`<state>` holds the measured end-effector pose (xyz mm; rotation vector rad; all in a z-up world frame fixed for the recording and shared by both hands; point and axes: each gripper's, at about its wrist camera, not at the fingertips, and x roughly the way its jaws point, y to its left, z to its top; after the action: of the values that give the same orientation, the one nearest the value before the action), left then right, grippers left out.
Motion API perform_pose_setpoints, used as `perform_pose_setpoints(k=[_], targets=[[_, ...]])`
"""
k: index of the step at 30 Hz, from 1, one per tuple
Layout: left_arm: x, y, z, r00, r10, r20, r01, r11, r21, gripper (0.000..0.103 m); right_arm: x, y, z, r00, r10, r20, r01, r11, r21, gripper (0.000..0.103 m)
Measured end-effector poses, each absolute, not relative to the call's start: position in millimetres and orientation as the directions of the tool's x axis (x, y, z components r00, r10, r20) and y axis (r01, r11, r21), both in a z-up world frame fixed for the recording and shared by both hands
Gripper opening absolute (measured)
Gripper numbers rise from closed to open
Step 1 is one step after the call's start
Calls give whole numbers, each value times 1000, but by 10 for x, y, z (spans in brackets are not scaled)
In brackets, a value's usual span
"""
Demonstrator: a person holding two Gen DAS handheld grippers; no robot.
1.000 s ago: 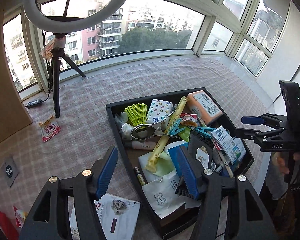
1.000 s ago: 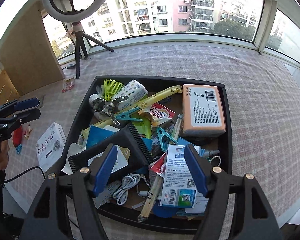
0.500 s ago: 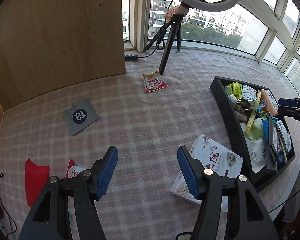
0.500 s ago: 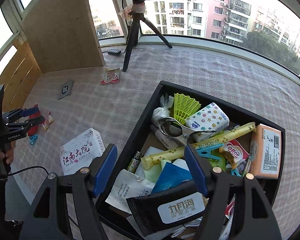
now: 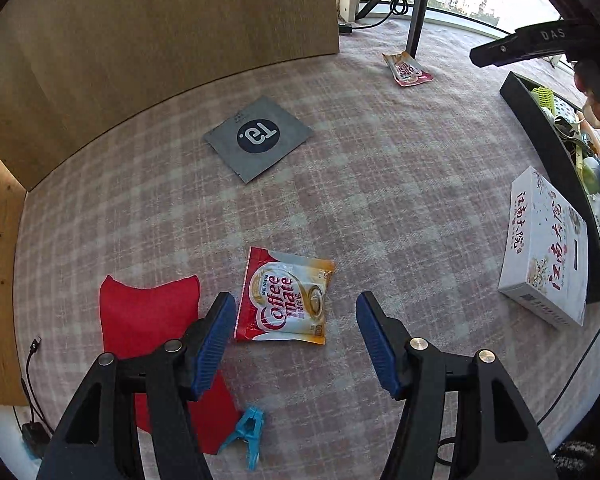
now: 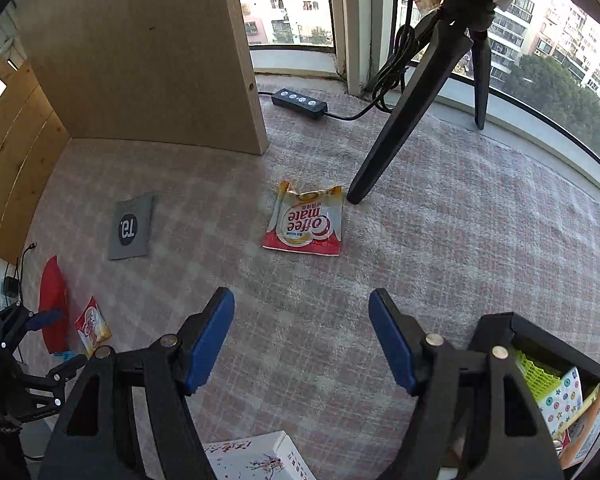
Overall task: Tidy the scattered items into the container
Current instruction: 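Move both open tools back toward the remaining Coffee-mate sachets, then grasp a Coffee-mate sachet with the left tool while the right grasps another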
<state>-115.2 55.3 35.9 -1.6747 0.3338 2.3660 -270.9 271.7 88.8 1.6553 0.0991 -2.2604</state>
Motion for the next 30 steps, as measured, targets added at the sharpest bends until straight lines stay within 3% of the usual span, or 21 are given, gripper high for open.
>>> perform_pose_setpoints(k=[22,26,28,30], targets=[[-1362,627,-5,-223,121,-967,-396,-918,-24,64,-3459,2439,271,-183,-138,-973,214,-972,98,69],[-1356,640,-2,-225,124,-966,-409,-912,-22,64,-3417,2380,237,-192,-111,-975,232,-971,65,75],[-1324,679,2,-229,130,-965,-421,-907,-22,62,-3357,2342,223,-193,-85,-977,254,-967,34,75],[-1274,727,23,-234,139,-962,-434,-901,-24,53,-3295,2324,222,-194,-74,-978,272,-962,19,73]])
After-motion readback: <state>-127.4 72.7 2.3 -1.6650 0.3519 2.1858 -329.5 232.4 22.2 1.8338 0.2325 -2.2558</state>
